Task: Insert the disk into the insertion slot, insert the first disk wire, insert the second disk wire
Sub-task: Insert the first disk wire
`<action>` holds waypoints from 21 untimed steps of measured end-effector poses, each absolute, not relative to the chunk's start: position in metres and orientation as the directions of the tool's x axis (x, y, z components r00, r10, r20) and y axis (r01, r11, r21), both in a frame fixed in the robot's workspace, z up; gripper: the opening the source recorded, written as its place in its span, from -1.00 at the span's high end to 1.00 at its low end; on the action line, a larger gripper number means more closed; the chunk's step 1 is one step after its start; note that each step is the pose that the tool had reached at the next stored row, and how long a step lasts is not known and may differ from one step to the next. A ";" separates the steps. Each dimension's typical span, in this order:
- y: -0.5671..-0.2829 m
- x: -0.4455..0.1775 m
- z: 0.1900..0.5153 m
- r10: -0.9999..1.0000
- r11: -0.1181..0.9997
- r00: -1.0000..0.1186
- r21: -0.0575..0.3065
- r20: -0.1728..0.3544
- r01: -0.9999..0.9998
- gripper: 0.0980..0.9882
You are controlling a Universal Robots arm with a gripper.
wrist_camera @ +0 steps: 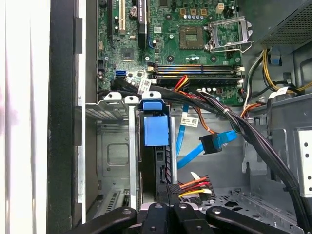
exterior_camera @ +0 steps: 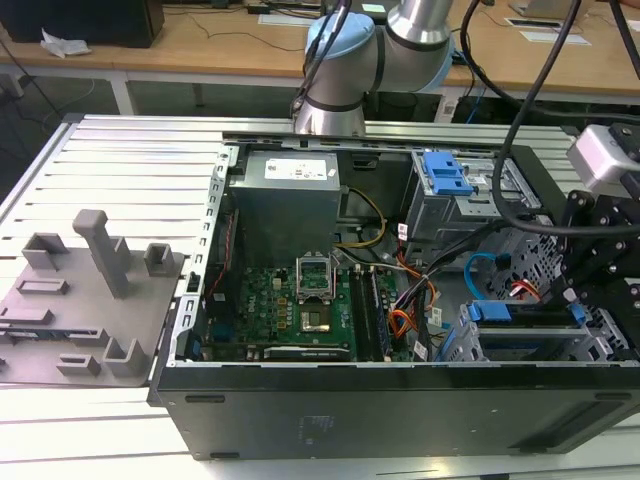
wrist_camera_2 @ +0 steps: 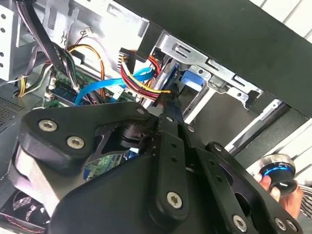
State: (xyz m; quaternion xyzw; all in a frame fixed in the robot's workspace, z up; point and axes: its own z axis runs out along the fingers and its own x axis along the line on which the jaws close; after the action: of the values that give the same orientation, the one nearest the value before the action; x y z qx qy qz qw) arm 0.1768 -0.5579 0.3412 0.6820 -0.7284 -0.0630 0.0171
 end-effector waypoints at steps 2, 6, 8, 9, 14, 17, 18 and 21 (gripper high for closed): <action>-0.558 0.177 0.347 -0.996 0.062 -0.069 0.115 -0.061 -0.991 0.98; -0.558 0.175 0.356 -0.996 0.062 -0.069 0.112 -0.062 -0.992 0.98; -0.558 0.168 0.356 -0.996 0.062 -0.068 0.105 -0.062 -0.993 0.98; -0.558 0.166 0.356 -0.996 0.062 -0.068 0.102 -0.062 -0.993 0.98; -0.558 0.155 0.365 -0.996 0.062 -0.067 0.079 -0.063 -0.995 0.98; -0.558 0.154 0.375 -0.996 0.061 -0.066 0.072 -0.064 -0.996 0.98; -0.558 0.153 0.375 -0.996 0.062 -0.066 0.072 -0.064 -0.996 0.98; -0.558 0.153 0.375 -0.996 0.062 -0.066 0.071 -0.064 -0.996 0.98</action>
State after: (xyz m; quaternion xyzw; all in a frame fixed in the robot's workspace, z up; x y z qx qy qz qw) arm 0.1532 -0.5579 0.3748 0.6833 -0.7286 -0.0480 0.0011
